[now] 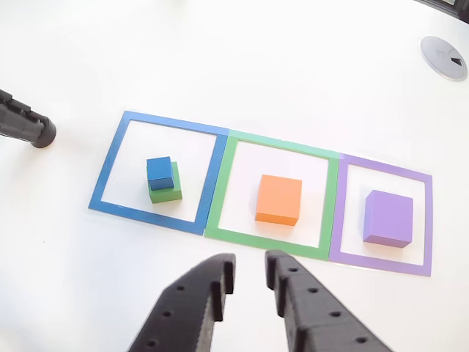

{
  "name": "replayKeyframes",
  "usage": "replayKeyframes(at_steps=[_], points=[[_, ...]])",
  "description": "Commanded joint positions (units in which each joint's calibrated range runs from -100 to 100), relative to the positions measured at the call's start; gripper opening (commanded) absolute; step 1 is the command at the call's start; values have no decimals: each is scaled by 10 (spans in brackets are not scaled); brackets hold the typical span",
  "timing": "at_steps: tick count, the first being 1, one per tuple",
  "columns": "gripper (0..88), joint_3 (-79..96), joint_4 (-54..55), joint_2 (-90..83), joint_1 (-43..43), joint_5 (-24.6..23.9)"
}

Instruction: Tower of hanoi

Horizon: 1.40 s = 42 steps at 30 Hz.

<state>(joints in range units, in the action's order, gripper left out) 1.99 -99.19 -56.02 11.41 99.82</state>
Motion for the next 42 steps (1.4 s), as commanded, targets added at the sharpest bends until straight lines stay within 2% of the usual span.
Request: replayKeyframes(at_steps=[1,10,13,17,21,28,32,42], points=[[2,-30,-6,19,31,2],[14,-6,-2,29,55,2],[76,62,32,26,48,2],[202,176,125,18,35,2],[271,323,271,-1,26,2],[351,560,607,12,25,2],[358,664,814,44,32,2],[356,842,1246,221,25,2]])
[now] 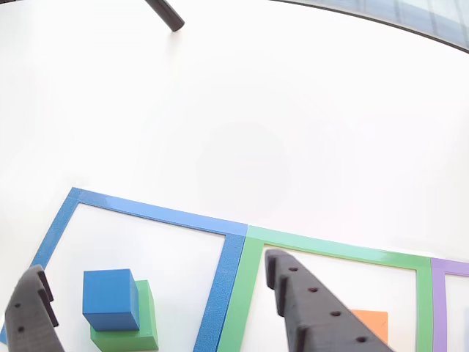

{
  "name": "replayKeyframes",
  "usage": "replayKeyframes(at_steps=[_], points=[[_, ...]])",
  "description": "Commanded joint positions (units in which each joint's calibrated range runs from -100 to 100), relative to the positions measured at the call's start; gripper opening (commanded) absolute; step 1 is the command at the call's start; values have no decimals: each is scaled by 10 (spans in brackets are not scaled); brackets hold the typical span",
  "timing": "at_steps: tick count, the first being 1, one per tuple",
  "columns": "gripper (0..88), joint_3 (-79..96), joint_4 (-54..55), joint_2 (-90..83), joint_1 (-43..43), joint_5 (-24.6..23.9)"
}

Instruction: Tower of hanoi

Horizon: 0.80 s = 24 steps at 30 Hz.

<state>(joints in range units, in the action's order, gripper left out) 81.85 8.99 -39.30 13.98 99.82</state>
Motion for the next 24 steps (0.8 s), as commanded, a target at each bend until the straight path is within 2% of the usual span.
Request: replayKeyframes(at_steps=[1,7,17,24], points=[[356,59,198,73,0,2],[358,90,300,151,18,2],[353,33,448,341,29,2],[348,-12,474,407,51,2]])
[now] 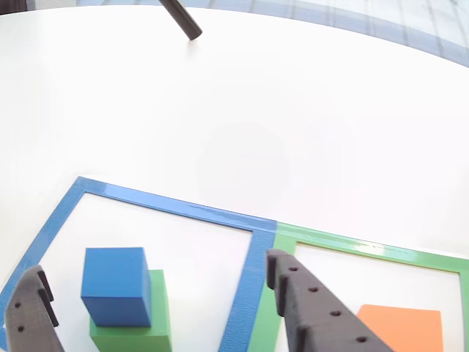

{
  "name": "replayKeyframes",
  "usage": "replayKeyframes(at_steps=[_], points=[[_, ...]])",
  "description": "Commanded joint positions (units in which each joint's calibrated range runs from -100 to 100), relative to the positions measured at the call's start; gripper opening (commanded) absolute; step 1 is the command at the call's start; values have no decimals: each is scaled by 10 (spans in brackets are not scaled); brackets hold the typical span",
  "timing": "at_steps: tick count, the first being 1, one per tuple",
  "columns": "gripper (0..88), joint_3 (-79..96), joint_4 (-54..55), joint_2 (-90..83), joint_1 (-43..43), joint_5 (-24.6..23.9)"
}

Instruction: Tower of hanoi

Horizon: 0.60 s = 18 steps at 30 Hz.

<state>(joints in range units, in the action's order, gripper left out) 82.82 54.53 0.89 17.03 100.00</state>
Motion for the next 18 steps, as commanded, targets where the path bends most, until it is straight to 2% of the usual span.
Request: replayKeyframes(at_steps=[1,18], points=[[348,-22,19,6,26,0],[337,-46,72,80,59,0]])
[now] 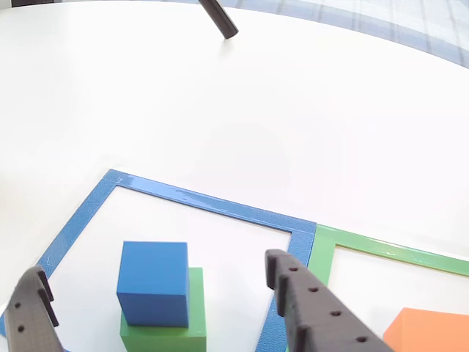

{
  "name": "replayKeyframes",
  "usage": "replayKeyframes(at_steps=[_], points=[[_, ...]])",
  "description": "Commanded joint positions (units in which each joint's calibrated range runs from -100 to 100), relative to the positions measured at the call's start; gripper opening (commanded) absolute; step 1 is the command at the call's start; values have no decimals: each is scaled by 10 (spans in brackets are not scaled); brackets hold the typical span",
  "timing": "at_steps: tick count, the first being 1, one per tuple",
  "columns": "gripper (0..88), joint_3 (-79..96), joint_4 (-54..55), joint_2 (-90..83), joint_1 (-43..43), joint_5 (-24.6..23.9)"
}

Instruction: Tower of hanoi

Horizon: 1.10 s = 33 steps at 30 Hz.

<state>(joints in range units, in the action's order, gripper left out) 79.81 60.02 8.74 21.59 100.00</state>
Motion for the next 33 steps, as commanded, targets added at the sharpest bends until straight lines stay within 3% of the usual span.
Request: replayKeyframes(at_steps=[1,19,33], points=[[337,-17,20,6,15,0],[310,-59,31,62,34,0],[185,-63,31,73,53,0]])
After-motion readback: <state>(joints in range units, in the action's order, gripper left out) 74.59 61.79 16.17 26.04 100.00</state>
